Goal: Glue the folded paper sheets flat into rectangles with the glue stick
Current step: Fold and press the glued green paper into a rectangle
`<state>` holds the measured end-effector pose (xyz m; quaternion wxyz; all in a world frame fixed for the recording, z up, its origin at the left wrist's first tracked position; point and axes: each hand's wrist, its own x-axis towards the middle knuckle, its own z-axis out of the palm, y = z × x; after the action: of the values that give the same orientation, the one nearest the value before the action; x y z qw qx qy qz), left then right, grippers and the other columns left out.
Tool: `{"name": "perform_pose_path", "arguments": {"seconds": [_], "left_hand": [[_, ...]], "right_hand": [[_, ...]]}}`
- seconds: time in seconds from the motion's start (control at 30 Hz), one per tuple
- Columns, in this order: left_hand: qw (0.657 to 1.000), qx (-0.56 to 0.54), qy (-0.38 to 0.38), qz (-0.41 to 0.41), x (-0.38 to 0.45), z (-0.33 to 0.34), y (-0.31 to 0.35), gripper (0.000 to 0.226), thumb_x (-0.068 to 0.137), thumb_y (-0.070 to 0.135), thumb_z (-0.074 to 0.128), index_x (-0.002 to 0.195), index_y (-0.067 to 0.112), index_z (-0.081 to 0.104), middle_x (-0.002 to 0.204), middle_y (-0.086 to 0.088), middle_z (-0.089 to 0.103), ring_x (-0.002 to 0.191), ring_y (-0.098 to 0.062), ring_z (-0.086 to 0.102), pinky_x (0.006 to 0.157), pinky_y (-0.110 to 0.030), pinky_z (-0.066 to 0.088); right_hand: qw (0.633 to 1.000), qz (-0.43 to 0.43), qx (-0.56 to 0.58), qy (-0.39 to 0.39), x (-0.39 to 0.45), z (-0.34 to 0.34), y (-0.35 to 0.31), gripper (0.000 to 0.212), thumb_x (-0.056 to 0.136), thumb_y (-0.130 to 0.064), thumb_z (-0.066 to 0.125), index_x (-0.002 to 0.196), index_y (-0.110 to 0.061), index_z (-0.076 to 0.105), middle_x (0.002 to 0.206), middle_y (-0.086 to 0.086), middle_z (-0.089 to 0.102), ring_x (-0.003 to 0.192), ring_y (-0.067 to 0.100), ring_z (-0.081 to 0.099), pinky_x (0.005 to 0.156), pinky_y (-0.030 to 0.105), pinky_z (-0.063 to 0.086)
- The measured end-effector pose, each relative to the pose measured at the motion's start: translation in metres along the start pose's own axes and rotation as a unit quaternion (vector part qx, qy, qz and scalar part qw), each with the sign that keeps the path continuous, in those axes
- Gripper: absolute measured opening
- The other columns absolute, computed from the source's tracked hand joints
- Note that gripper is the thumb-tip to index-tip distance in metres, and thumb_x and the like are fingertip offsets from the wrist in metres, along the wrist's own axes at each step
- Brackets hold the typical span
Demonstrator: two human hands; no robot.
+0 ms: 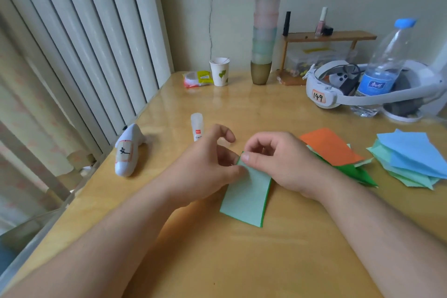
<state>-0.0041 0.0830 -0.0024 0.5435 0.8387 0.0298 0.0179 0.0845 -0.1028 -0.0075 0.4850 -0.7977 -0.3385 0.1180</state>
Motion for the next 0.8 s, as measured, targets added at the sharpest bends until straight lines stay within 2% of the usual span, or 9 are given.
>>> {"name": "perform_pose_path", "arguments": {"seconds": [0.1, 0.17, 0.27, 0.4, 0.47, 0.53, 0.6, 0.7, 0.8], "left_hand": [[0.998, -0.064, -0.016, -0.007, 0.001, 0.003, 0.003, 0.037, 0.086, 0.022, 0.081, 0.116, 0.027, 0.059, 0.087, 0.000, 0.073, 0.074, -0.017, 0.062, 0.069, -0.038, 0.048], [0.995, -0.087, -0.038, -0.001, 0.000, 0.005, 0.002, 0.035, 0.085, 0.023, 0.080, 0.117, 0.015, 0.067, 0.092, -0.012, 0.075, 0.086, -0.029, 0.072, 0.086, -0.048, 0.057], [0.994, -0.104, -0.040, -0.007, 0.000, 0.007, 0.000, 0.034, 0.085, 0.022, 0.079, 0.114, 0.005, 0.070, 0.107, -0.026, 0.073, 0.108, -0.045, 0.070, 0.103, -0.059, 0.052], [0.994, -0.103, -0.039, -0.021, -0.001, 0.008, -0.002, 0.027, 0.089, 0.027, 0.076, 0.105, 0.005, 0.075, 0.106, -0.016, 0.078, 0.103, -0.035, 0.074, 0.097, -0.051, 0.055], [0.994, -0.106, -0.012, -0.009, 0.000, 0.009, -0.002, 0.019, 0.094, 0.024, 0.075, 0.100, 0.007, 0.076, 0.102, -0.017, 0.078, 0.093, -0.028, 0.073, 0.088, -0.045, 0.055], [0.992, -0.120, 0.040, 0.014, 0.002, 0.011, 0.001, 0.015, 0.096, 0.024, 0.073, 0.097, 0.009, 0.076, 0.100, -0.018, 0.077, 0.086, -0.024, 0.070, 0.083, -0.041, 0.052], [0.983, -0.150, 0.101, 0.039, 0.004, 0.014, 0.005, 0.014, 0.098, 0.025, 0.071, 0.095, 0.012, 0.075, 0.099, -0.016, 0.077, 0.084, -0.020, 0.068, 0.079, -0.039, 0.051], [0.970, -0.174, 0.150, 0.083, 0.005, 0.022, 0.011, 0.011, 0.102, 0.023, 0.066, 0.096, 0.015, 0.069, 0.090, -0.004, 0.074, 0.081, -0.013, 0.065, 0.073, -0.031, 0.053], [0.969, -0.145, 0.160, 0.119, 0.004, 0.032, 0.011, 0.027, 0.094, 0.047, 0.066, 0.094, 0.020, 0.065, 0.090, -0.017, 0.065, 0.079, -0.017, 0.058, 0.070, -0.049, 0.052]], "right_hand": [[0.997, 0.006, 0.077, 0.011, 0.001, -0.002, -0.002, 0.018, 0.083, -0.038, 0.072, 0.082, -0.020, 0.071, 0.071, -0.002, 0.058, 0.068, 0.013, 0.050, 0.067, 0.035, 0.042], [0.994, 0.021, 0.110, 0.018, 0.001, -0.002, -0.003, 0.027, 0.076, -0.042, 0.070, 0.078, -0.016, 0.070, 0.070, 0.001, 0.057, 0.066, 0.014, 0.049, 0.066, 0.034, 0.040], [0.993, 0.020, 0.111, 0.025, 0.001, -0.001, -0.001, 0.024, 0.078, -0.044, 0.074, 0.076, -0.020, 0.072, 0.070, -0.001, 0.061, 0.066, 0.012, 0.052, 0.065, 0.033, 0.042], [0.983, 0.010, 0.147, 0.106, 0.003, -0.001, -0.002, 0.015, 0.093, -0.027, 0.078, 0.082, -0.016, 0.074, 0.072, -0.003, 0.066, 0.067, 0.008, 0.056, 0.065, 0.030, 0.047], [0.971, 0.012, 0.186, 0.147, 0.004, 0.001, -0.007, 0.011, 0.090, -0.026, 0.080, 0.092, -0.016, 0.074, 0.075, 0.001, 0.069, 0.068, 0.011, 0.061, 0.066, 0.031, 0.050], [0.957, 0.027, 0.231, 0.176, 0.005, 0.004, -0.009, 0.022, 0.089, -0.032, 0.081, 0.105, -0.019, 0.071, 0.082, 0.003, 0.075, 0.073, 0.015, 0.066, 0.070, 0.035, 0.052], [0.942, 0.056, 0.282, 0.174, 0.005, 0.010, -0.013, 0.026, 0.094, -0.037, 0.075, 0.111, -0.018, 0.070, 0.091, 0.005, 0.079, 0.078, 0.016, 0.072, 0.070, 0.036, 0.055], [0.927, 0.081, 0.336, 0.143, 0.004, 0.020, -0.018, 0.026, 0.104, -0.036, 0.062, 0.103, -0.014, 0.075, 0.093, 0.009, 0.080, 0.080, 0.019, 0.074, 0.072, 0.040, 0.058], [0.939, 0.050, 0.282, 0.191, 0.005, 0.026, -0.016, 0.041, 0.100, -0.053, 0.057, 0.095, -0.015, 0.072, 0.090, 0.012, 0.077, 0.080, 0.024, 0.069, 0.079, 0.058, 0.059]]}}
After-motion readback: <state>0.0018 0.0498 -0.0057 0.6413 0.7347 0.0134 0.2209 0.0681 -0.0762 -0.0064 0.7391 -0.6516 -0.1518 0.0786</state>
